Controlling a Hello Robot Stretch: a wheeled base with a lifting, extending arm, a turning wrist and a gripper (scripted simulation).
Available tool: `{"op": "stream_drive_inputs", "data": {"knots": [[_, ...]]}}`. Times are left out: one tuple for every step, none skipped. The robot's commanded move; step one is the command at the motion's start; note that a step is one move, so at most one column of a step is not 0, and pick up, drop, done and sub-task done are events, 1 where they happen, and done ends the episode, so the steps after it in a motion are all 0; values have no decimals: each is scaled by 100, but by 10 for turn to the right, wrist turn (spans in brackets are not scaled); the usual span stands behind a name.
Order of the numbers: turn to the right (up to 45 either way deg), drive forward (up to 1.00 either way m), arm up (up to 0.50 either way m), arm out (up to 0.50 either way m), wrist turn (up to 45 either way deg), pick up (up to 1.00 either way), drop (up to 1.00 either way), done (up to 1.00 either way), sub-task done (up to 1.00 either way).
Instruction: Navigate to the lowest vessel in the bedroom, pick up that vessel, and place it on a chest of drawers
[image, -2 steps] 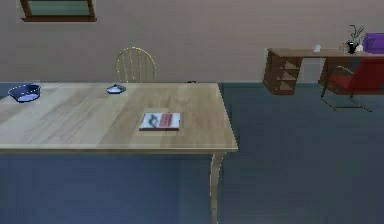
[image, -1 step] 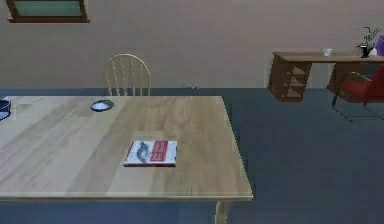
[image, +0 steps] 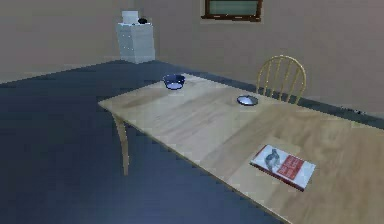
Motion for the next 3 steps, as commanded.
{"op": "stream_drive_inputs", "data": {"knots": [[0, 40, 0, 0, 0, 0, 0, 0, 0], [-450, 0, 0, 0, 0, 0, 0, 0, 0], [0, 100, 0, 0, 0, 0, 0, 0, 0]]}}
